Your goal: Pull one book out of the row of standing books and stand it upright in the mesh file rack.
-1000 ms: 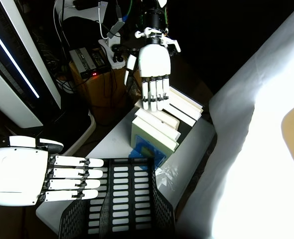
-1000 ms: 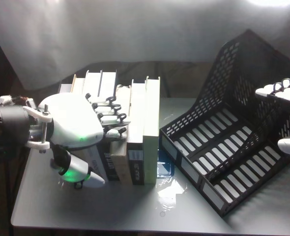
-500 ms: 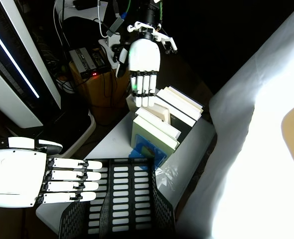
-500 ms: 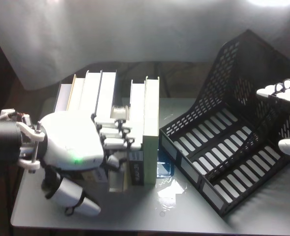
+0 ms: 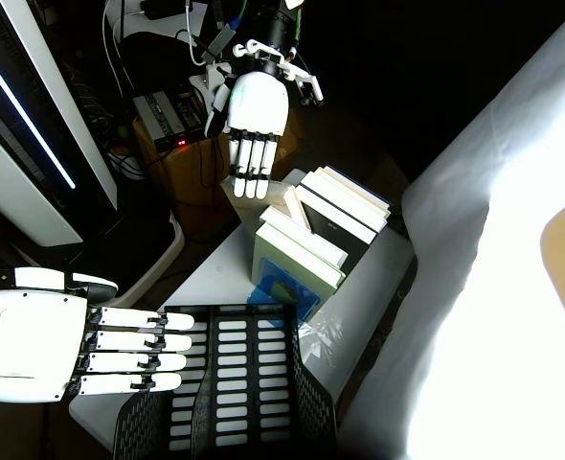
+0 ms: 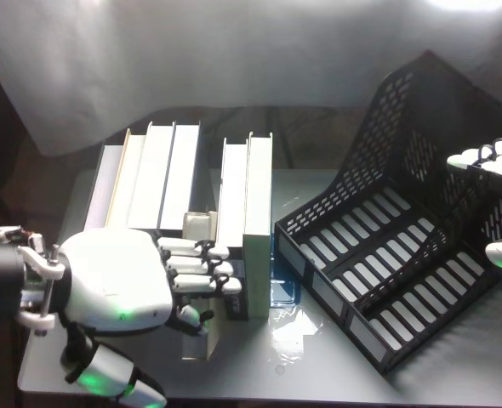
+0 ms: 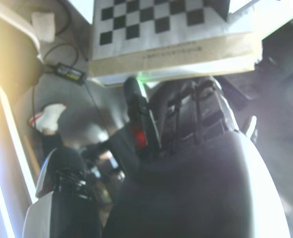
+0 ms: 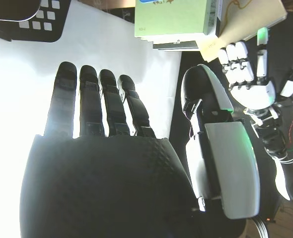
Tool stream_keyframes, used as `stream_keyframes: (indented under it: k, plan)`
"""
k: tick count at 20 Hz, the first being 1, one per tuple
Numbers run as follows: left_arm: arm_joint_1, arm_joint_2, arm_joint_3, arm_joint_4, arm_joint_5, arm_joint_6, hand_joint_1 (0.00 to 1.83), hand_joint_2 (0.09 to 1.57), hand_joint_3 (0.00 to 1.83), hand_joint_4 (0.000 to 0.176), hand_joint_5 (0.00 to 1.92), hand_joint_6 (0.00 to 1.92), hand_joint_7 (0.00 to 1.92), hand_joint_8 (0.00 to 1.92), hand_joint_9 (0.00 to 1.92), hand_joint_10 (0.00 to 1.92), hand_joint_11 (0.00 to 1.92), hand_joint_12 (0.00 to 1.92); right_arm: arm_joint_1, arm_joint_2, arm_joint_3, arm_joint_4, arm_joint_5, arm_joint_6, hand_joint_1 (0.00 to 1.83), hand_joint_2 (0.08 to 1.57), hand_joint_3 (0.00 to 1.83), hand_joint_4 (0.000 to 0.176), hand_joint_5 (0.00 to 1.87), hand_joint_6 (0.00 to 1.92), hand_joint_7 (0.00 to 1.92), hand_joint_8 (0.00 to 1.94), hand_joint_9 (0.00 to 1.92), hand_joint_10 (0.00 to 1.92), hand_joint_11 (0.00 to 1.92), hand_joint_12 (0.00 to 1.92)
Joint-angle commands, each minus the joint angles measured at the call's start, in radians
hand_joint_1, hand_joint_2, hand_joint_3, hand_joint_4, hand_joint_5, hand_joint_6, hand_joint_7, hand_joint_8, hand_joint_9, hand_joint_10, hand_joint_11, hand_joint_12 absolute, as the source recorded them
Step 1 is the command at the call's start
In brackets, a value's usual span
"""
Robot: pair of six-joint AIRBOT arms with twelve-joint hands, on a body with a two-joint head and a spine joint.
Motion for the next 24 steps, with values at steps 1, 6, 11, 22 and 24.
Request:
stream_keyframes:
  k: [1,6,11,22,24]
  plan:
    - [0.006,0.014,0.001,-0.029,-0.026,-0.005,0.14,1.11,0.00,0.000,0.60,0.01,0.00,0.00,0.00,0.00,0.00,0.00,-0.001,0.007,0.001,0.016,0.110,0.006,0.48,1.34,0.00,0.000,0.00,0.00,0.00,0.00,0.00,0.00,0.00,0.00]
    - [-0.005,0.031,0.003,-0.145,-0.095,-0.005,0.10,1.15,0.01,0.000,0.47,0.00,0.00,0.00,0.00,0.00,0.00,0.00,-0.002,0.007,0.002,0.017,0.112,0.006,0.45,1.33,0.00,0.000,0.00,0.00,0.00,0.00,0.00,0.00,0.00,0.00]
    - [0.002,0.086,-0.020,-0.400,-0.245,-0.005,0.07,1.35,0.02,0.020,0.00,0.00,0.00,0.00,0.00,0.00,0.00,0.00,0.001,0.037,-0.029,-0.006,0.157,0.005,0.40,1.34,0.00,0.000,0.00,0.00,0.00,0.00,0.00,0.00,0.00,0.00]
    - [0.394,0.106,-0.043,-1.305,-0.794,-0.005,0.25,1.30,0.00,0.001,0.00,0.00,0.00,0.00,0.00,0.00,0.00,0.00,0.220,0.017,-0.052,-0.344,0.006,0.038,0.63,1.23,0.00,0.000,0.00,0.00,0.00,0.00,0.00,0.00,0.00,0.00]
    - [0.428,0.101,-0.042,-1.375,-0.849,-0.005,0.34,1.30,0.00,0.022,0.00,0.00,0.00,0.00,0.00,0.00,0.00,0.00,0.262,-0.003,-0.040,-0.414,-0.034,0.068,0.74,1.19,0.00,0.025,0.00,0.00,0.00,0.00,0.00,0.00,0.01,0.01]
